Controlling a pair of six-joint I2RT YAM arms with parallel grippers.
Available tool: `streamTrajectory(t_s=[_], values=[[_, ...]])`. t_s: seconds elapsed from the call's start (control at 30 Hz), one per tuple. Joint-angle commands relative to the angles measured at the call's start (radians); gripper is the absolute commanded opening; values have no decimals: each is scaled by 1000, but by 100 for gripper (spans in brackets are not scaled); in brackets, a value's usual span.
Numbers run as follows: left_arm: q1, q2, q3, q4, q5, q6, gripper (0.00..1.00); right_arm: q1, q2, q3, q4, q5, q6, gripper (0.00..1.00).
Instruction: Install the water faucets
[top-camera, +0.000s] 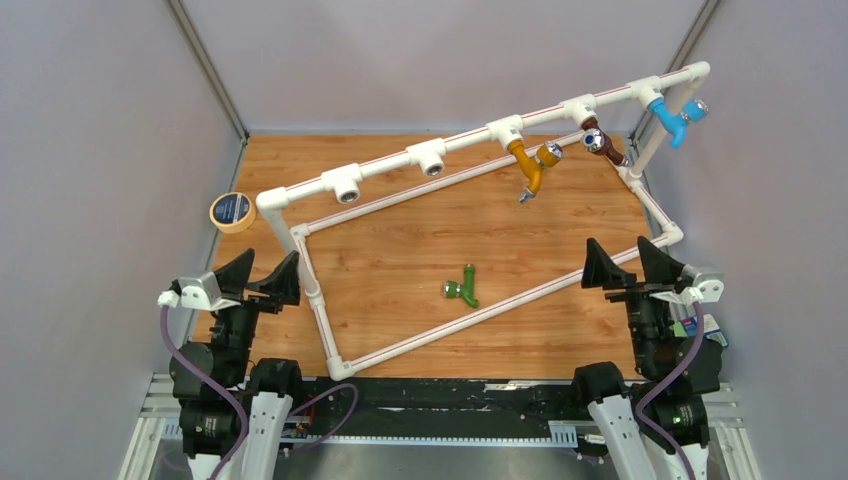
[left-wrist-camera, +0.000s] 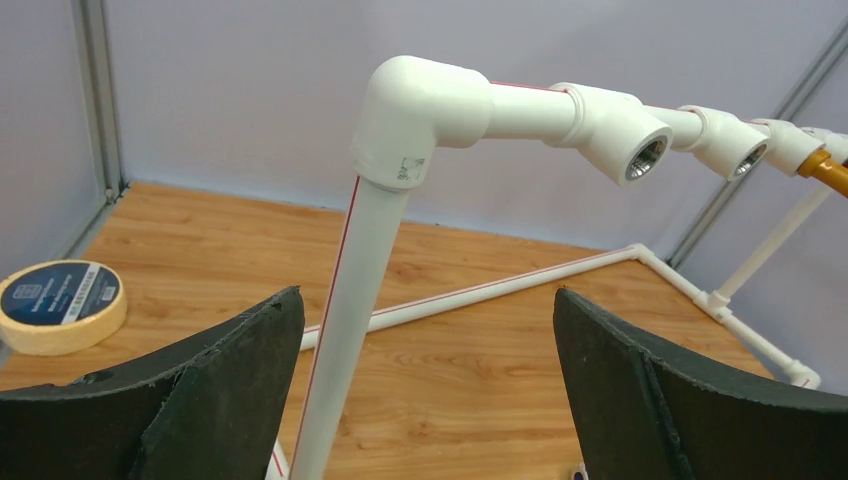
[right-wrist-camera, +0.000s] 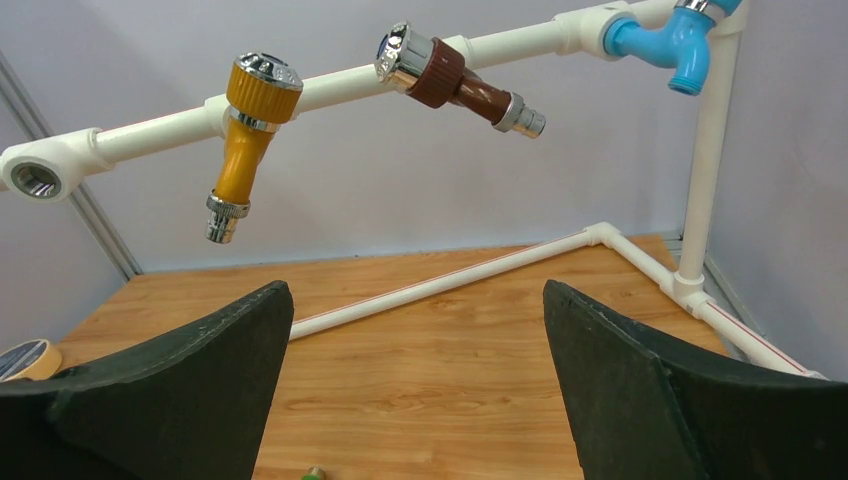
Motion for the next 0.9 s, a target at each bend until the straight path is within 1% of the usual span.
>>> streamTrajectory(t_s=[0.0,0.1,0.2,0.23,0.3,0.37,0.47,0.63,0.73,0.87], values=[[3,-78,-10,-23,2,-91,100,-3,11,26,-33,-60,46,100],[3,-70,-33,-8,82,-106,100,-4,24,9,-39,-84,81,100],[1,-21,-59,-4,105,-221,100,-3,60,-8,-19,-208,95,100],[3,34,-65,2,122,-255,100,-3,82,-10,-10,-256,95,100],[3,72,-85,20,183,-292,100,-3,138,-16,-5,-311,116,100],[1,86,-103,31,188,-312,100,-4,192,-25,-5,-353,121,100],[1,119,-105,8,180,-323,100,-3,235,-52,-3,-371,121,100],[-5,177,-122,-6,261,-333,100,-4,358,-89,13,-437,133,100],[-25,215,-146,9,304,-346,100,5,425,-115,42,-479,141,96],[-60,267,-184,32,349,-364,100,69,465,-184,128,-451,162,89]])
